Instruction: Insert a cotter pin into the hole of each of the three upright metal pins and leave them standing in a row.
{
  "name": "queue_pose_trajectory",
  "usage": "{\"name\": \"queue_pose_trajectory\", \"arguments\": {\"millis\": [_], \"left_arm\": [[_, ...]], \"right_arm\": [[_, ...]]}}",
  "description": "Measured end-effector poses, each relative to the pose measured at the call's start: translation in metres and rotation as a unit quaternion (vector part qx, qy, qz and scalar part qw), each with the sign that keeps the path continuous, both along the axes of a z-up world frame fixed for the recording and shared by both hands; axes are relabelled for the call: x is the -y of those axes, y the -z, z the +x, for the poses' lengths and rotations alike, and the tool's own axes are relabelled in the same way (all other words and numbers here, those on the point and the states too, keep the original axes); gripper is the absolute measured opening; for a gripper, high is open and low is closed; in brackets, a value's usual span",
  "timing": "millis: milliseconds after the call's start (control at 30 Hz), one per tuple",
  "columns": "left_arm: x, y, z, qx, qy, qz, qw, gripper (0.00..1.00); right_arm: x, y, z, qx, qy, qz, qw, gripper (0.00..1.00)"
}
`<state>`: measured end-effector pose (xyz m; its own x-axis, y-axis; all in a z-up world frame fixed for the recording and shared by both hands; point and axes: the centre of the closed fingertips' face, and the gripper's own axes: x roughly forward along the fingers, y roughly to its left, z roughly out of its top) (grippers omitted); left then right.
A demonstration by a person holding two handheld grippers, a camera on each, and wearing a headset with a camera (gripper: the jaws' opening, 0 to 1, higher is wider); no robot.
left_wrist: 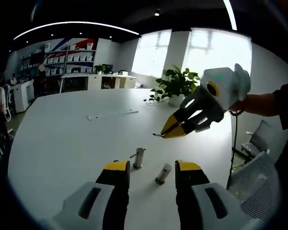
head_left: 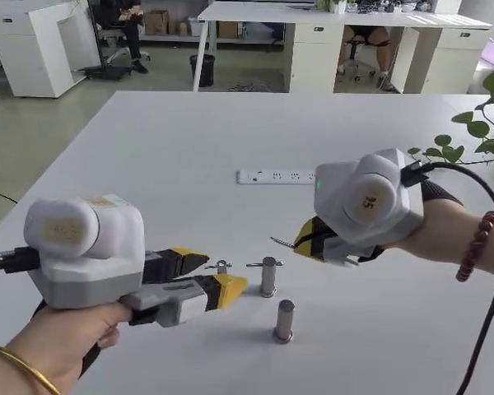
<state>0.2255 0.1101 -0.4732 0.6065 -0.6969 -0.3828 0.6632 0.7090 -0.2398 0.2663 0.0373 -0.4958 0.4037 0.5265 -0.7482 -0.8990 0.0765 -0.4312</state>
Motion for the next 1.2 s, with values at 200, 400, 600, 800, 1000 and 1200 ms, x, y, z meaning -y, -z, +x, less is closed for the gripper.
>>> {"name": "queue_pose_trajectory", "arguments": {"millis": [200, 400, 600, 800, 1000, 1200], "left_arm": [[0.007, -0.004, 0.001, -0.029, -0.004, -0.034, 0.999, 0.32], [0.018, 0.002, -0.002, -0.059, 0.003, -0.048, 0.9971, 0.29], [0.024, 0.008, -0.002, -0.087, -0.001, -0.059, 0.9944, 0.22], [0.031, 0.001, -0.002, -0.112, -0.004, -0.12, 0.9865, 0.17], [0.033, -0.003, -0.002, -0.121, -0.008, -0.148, 0.9816, 0.09], [0.034, -0.002, -0.003, -0.13, -0.009, -0.16, 0.9785, 0.06]], "right_arm": [[-0.008, -0.004, -0.016, 0.014, -0.024, 0.001, 0.9996, 0.0], [-0.013, -0.005, -0.025, 0.031, -0.041, -0.003, 0.9987, 0.0], [-0.02, -0.008, -0.034, 0.043, -0.059, 0.002, 0.9973, 0.0], [-0.023, -0.009, -0.039, 0.054, -0.072, -0.001, 0.996, 0.0], [-0.026, -0.012, -0.041, 0.063, -0.084, -0.001, 0.9944, 0.0], [-0.031, -0.016, -0.044, 0.07, -0.096, 0.004, 0.9929, 0.0]]}}
